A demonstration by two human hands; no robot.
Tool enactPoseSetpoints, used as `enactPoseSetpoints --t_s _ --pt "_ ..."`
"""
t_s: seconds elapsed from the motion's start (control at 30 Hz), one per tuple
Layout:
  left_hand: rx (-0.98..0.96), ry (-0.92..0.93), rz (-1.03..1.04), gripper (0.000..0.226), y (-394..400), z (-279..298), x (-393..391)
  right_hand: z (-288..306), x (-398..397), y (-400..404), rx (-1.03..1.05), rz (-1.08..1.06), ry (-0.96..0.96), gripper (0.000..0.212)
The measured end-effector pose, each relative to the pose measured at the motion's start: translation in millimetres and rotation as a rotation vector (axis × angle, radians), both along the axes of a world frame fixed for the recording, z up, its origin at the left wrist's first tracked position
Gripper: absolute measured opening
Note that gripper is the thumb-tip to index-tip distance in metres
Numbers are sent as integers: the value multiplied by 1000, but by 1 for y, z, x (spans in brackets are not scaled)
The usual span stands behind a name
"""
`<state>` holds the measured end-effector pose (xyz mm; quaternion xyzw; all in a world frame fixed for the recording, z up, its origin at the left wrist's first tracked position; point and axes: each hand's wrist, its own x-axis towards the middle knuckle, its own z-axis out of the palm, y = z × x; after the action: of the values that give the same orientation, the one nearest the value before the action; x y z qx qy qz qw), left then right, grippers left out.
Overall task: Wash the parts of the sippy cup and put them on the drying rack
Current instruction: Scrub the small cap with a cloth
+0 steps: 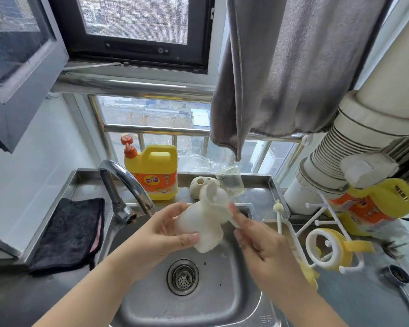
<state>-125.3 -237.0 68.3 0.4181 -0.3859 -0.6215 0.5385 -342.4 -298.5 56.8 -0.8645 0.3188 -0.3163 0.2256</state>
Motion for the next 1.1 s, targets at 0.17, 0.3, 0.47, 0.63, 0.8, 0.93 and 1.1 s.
enactPoseSetpoints --t_s 0.17,0.3,0.47,0.63,0.8,0.93,1.1 --pt "-13 -8 21 51 3 1 7 -9 -20 15 -51 59 94 58" --pt "9 138 70 53 4 -1 2 -11 -19 0 19 -32 3 56" --pt "-1 283 152 53 1 6 6 -4 -3 9 14 46 -105 54" --pt "43 259 54 61 3 -2 4 -12 -7 17 31 11 -93 51" --pt "85 14 -9 53 0 -1 0 -5 2 13 11 63 -69 49" --pt "96 -39 24 46 2 -3 6 -13 -14 15 -16 86 9 50" --pt "83 22 22 63 2 -8 6 -11 -18 6 33 4 -36 56"
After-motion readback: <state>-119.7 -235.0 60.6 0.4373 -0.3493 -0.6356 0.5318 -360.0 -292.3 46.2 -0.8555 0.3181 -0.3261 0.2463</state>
